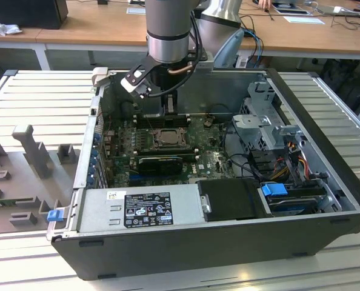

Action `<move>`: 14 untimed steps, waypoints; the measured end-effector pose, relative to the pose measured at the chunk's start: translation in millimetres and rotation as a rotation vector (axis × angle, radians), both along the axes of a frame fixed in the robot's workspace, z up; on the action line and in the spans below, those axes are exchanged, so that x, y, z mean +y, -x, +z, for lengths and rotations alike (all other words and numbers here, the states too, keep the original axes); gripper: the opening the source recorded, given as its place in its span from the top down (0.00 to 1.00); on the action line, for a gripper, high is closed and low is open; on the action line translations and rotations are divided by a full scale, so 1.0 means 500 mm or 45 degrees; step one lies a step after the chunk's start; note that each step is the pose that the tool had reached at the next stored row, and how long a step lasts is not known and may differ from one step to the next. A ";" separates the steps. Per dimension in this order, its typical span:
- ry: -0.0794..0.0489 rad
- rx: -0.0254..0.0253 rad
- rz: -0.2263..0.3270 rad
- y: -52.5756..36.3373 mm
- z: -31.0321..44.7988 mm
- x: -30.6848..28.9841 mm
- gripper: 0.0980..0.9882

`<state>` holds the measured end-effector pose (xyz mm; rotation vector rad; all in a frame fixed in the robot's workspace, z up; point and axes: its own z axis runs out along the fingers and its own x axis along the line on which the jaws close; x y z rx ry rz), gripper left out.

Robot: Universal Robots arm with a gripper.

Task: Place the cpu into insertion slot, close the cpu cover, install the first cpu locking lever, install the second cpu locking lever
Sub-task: 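Install the first cpu locking lever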

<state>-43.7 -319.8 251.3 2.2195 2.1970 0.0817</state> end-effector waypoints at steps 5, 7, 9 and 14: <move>0.000 -0.0001 0.000 0.000 0.011 0.000 0.99; 0.000 -0.0001 0.000 0.000 0.020 0.000 0.99; 0.000 -0.0001 0.000 0.000 0.023 0.000 0.99; 0.000 -0.0001 0.068 0.000 0.023 0.000 0.99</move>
